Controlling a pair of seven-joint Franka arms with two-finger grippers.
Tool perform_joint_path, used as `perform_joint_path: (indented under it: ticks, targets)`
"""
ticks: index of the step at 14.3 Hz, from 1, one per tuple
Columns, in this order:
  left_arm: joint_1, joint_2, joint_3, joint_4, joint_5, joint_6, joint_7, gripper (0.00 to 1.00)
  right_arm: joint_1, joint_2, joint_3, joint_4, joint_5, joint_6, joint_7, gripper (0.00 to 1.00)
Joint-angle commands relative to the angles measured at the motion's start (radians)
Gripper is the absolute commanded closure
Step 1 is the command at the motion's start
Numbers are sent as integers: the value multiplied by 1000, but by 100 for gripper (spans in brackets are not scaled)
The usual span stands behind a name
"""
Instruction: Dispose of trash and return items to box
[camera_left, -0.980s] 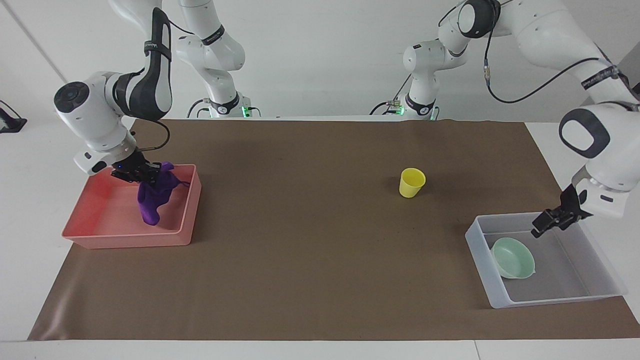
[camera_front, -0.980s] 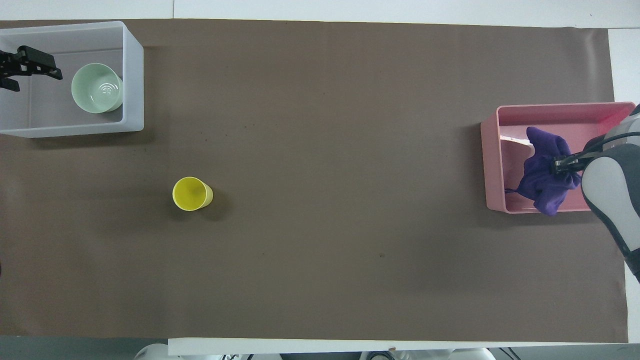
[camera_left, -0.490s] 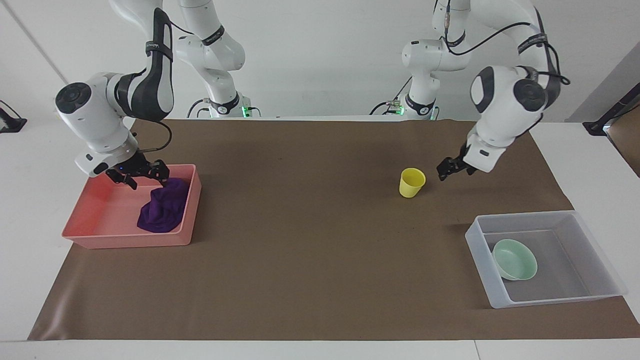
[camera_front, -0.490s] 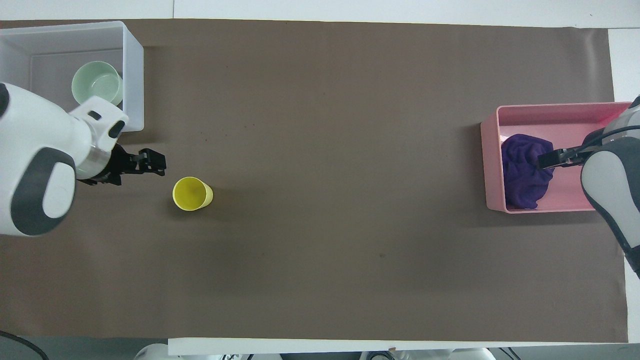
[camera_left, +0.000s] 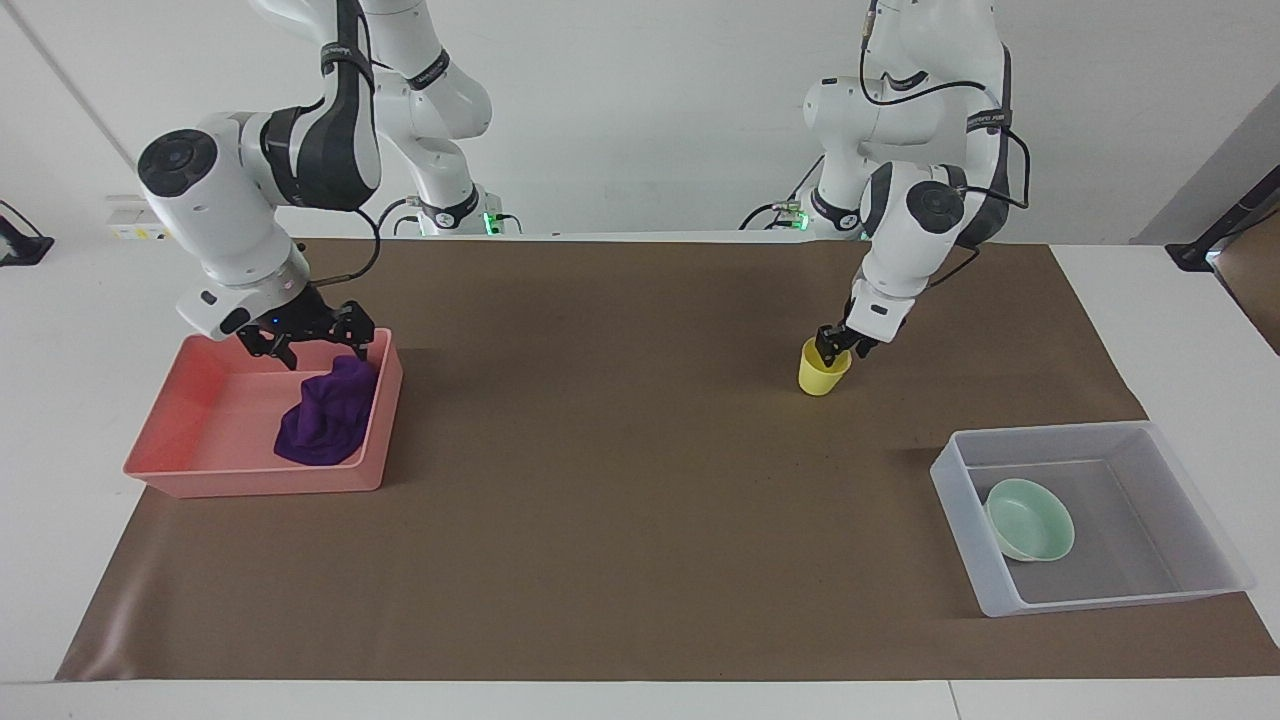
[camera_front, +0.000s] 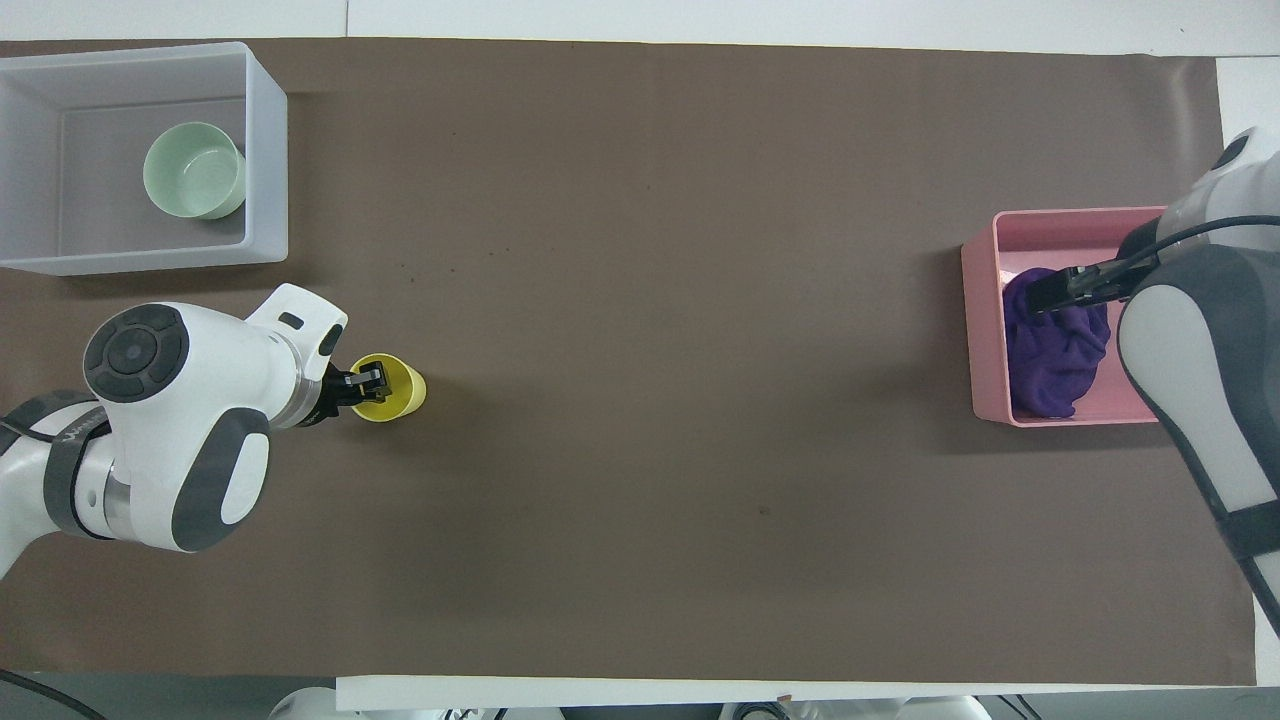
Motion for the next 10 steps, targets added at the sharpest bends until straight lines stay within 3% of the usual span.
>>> perform_joint_path:
  ticks: [1,4,5,7,9,10]
  targets:
    - [-16,-15,18,-19,0,22,-17,100,32,10,0,108,18,-127,20,1]
    - [-8,-12,20,-8,0,16,-23,100,31,10,0,260,14,-321,20,0]
    - [3,-6,23,41,0,18,-17,100,23,10,-1,305,14,-376,20,0]
    - [103,59,24,259,1,-54,-8,100,20,5,-4,368,8,-465,19,0]
    - [191,188,24,534,1,-158,6,100,17,-37,-7,351,4,-478,16,0]
    - [251,228,26,608,1,-159,10,100,8,-51,-10,328,5,-487,12,0]
